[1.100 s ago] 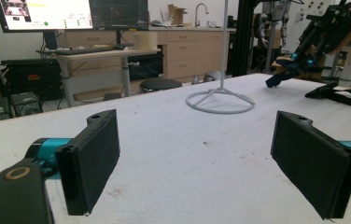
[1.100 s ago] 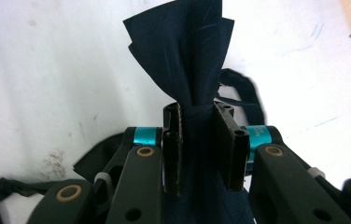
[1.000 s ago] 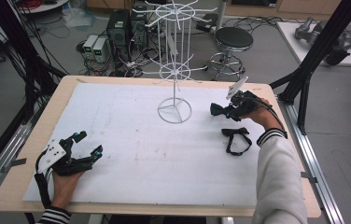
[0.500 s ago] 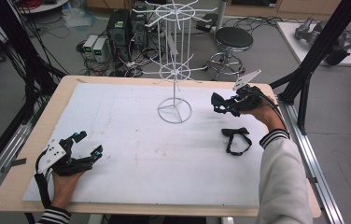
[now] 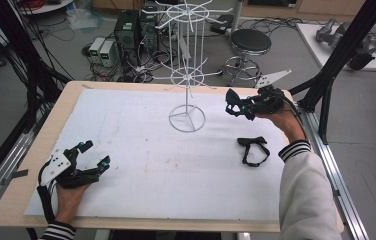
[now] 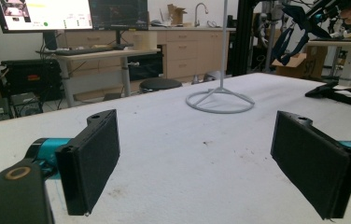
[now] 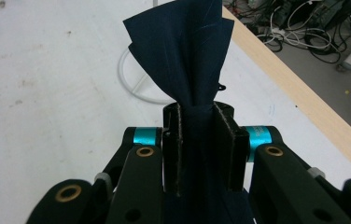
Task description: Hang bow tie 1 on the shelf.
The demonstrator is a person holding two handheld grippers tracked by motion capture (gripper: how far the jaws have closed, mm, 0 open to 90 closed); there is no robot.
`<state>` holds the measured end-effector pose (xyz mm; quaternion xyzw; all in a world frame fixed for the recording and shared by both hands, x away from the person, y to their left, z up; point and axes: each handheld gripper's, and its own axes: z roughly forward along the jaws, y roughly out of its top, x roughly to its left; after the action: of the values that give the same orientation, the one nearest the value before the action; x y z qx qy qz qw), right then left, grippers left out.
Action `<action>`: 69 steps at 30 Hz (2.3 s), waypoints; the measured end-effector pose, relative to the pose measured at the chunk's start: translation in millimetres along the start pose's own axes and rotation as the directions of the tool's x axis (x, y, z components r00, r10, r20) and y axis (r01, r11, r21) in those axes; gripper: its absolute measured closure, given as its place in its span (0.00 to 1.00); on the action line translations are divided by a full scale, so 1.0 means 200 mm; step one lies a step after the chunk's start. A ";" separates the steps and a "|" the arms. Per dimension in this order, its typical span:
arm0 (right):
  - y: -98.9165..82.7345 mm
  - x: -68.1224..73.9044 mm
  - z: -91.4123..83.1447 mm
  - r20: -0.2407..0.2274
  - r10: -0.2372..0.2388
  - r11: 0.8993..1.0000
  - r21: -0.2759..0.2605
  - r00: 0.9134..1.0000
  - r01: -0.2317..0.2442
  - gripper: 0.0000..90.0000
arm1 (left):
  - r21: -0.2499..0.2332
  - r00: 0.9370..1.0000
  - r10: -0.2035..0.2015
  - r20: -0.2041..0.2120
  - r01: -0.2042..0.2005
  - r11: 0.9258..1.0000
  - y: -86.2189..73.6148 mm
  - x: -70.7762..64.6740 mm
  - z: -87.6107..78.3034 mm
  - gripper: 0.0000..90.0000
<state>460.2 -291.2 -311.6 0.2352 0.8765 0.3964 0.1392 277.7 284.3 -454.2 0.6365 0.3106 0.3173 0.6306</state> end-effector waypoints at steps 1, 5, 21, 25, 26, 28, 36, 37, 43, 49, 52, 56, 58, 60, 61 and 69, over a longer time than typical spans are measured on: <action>0.00 0.00 0.00 0.000 0.003 1.000 -0.010 1.000 -0.003 0.83 | 0.000 1.000 0.000 0.000 0.000 1.000 0.00 0.00 0.00 0.18; 0.02 0.02 -0.04 0.016 0.035 0.998 -0.055 0.999 -0.034 0.83 | -0.002 1.000 -0.003 -0.001 0.003 1.000 0.00 0.00 0.00 0.18; 0.03 0.11 -0.23 0.075 0.203 0.933 -0.318 0.976 -0.170 0.83 | -0.002 1.000 -0.007 0.002 0.007 1.000 0.00 0.00 0.00 0.18; 0.04 0.13 -0.24 0.086 0.235 0.918 -0.346 0.968 -0.192 0.83 | -0.003 1.000 -0.007 0.003 0.007 1.000 0.00 0.00 0.00 0.18; 0.05 0.14 -0.24 0.091 0.239 0.915 -0.354 0.967 -0.192 0.83 | -0.003 1.000 -0.008 0.004 0.008 1.000 0.00 0.00 0.00 0.18; 0.06 0.15 -0.24 0.102 0.244 0.909 -0.371 0.964 -0.191 0.83 | -0.002 1.000 -0.008 0.004 0.008 1.000 0.00 0.00 0.00 0.18; 0.11 0.20 -0.22 0.120 0.273 0.882 -0.427 0.955 -0.199 0.83 | -0.004 1.000 -0.009 0.008 0.009 1.000 0.00 0.01 0.00 0.18; 0.12 0.21 -0.21 0.121 0.277 0.878 -0.434 0.953 -0.200 0.83 | -0.003 1.000 -0.009 0.009 0.009 1.000 0.00 0.01 0.00 0.18; 0.15 0.24 -0.20 0.156 0.286 0.868 -0.460 0.946 -0.187 0.83 | -0.004 1.000 -0.008 0.009 0.009 1.000 0.00 0.01 0.00 0.18; 0.19 0.26 -0.19 0.151 0.313 0.849 -0.488 0.938 -0.204 0.83 | -0.002 1.000 -0.008 0.011 0.008 1.000 0.00 0.01 0.00 0.18; 0.22 0.29 -0.18 0.161 0.304 0.853 -0.486 0.939 -0.192 0.83 | -0.002 1.000 -0.011 0.009 0.011 1.000 0.00 0.01 0.00 0.18; 0.25 0.31 -0.15 0.164 0.300 0.855 -0.484 0.940 -0.188 0.83 | -0.007 1.000 -0.014 0.009 0.014 1.000 0.00 0.01 0.00 0.18; 0.26 0.32 -0.13 0.172 0.309 0.853 -0.486 0.935 -0.193 0.83 | -0.004 1.000 -0.010 0.011 0.010 1.000 0.00 0.01 0.00 0.18; 0.27 0.33 -0.11 0.165 0.313 0.850 -0.488 0.935 -0.199 0.83 | -0.004 1.000 -0.010 0.011 0.010 1.000 0.00 0.01 0.00 0.18; 0.28 0.34 -0.10 0.169 0.310 0.852 -0.485 0.936 -0.195 0.83 | -0.007 1.000 -0.013 0.010 0.013 1.000 0.00 0.01 0.00 0.18; 0.31 0.36 -0.07 0.159 0.320 0.851 -0.481 0.934 -0.209 0.83 | -0.007 1.000 -0.014 0.011 0.014 1.000 0.00 0.01 0.00 0.18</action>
<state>410.8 -226.1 -259.1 0.3598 0.6949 0.5762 0.2360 278.5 285.8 -454.5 0.6337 0.3104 0.3103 0.6370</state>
